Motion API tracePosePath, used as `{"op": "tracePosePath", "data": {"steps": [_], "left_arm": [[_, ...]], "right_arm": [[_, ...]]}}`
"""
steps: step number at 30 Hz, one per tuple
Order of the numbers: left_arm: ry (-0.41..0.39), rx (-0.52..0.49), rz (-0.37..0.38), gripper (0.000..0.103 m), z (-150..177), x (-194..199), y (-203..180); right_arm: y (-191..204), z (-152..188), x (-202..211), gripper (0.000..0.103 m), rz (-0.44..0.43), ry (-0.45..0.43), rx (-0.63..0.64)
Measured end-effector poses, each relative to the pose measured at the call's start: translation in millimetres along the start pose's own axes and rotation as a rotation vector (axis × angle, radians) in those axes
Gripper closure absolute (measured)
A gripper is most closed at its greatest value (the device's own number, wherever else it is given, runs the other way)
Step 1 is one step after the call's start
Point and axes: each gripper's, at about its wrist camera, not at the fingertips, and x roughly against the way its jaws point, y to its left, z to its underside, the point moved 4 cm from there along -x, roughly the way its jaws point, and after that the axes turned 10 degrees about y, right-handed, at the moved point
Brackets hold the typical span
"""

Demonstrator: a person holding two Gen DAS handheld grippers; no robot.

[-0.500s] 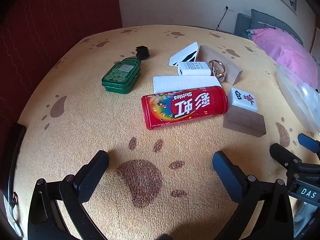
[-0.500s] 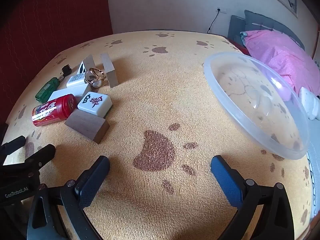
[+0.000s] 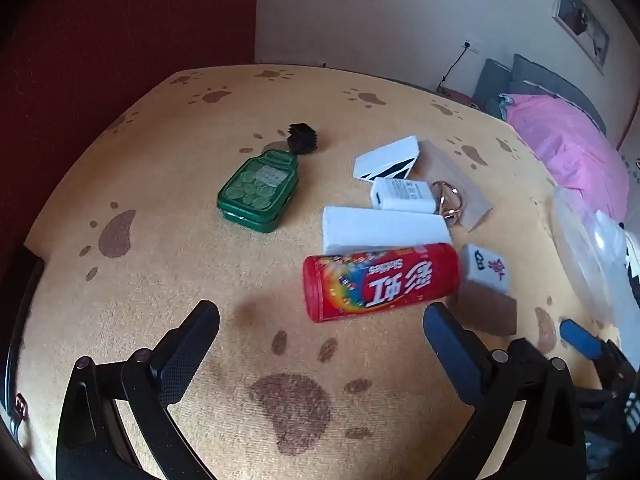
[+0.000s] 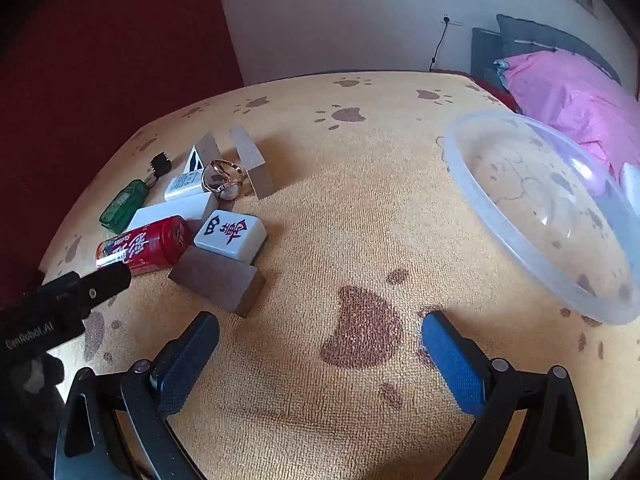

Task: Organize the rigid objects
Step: 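Grasp the red Skittles tube with the left gripper while the right grasps the brown block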

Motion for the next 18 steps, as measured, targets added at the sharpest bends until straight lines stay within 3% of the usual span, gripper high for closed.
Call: {"op": "tracePosePath", "data": {"steps": [9,18], "left_arm": [[0.051,-0.005,0.03,0.001,-21,-20,-26],[0.097,-0.007,-0.028,0.0,-32,-35,-23]], "right_arm": [[-5,-2,1,0.0,-0.015,0.001,0.008],[1,-2,-4,0.0,0.034,0.027,0.047]]}}
